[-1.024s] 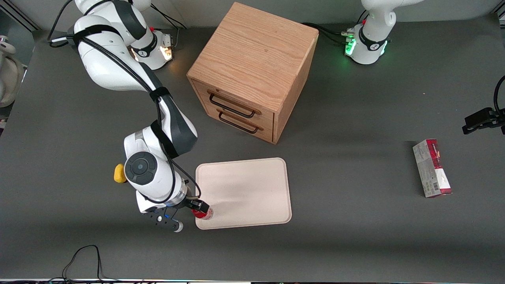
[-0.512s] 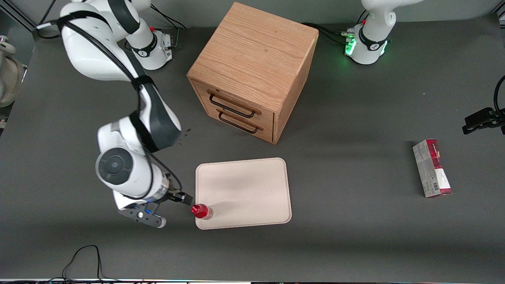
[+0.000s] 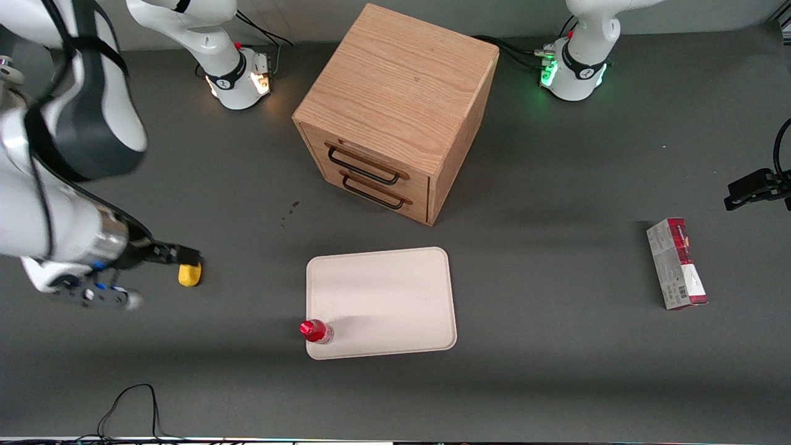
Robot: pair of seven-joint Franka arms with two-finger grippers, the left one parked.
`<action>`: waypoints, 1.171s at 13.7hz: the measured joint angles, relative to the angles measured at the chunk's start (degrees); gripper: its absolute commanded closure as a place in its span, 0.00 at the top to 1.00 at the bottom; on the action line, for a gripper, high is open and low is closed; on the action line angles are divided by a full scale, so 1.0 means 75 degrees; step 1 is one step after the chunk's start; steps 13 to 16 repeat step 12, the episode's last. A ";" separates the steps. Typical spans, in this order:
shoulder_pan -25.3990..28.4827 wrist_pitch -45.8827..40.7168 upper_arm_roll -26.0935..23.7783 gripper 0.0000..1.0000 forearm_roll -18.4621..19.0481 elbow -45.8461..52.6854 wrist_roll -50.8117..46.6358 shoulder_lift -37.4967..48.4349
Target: Place coke bottle on tray
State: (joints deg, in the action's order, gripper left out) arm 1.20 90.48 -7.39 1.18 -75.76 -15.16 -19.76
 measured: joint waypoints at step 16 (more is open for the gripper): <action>0.0841 -0.0468 0.1525 1.00 -0.0045 -0.2097 0.0995 0.2636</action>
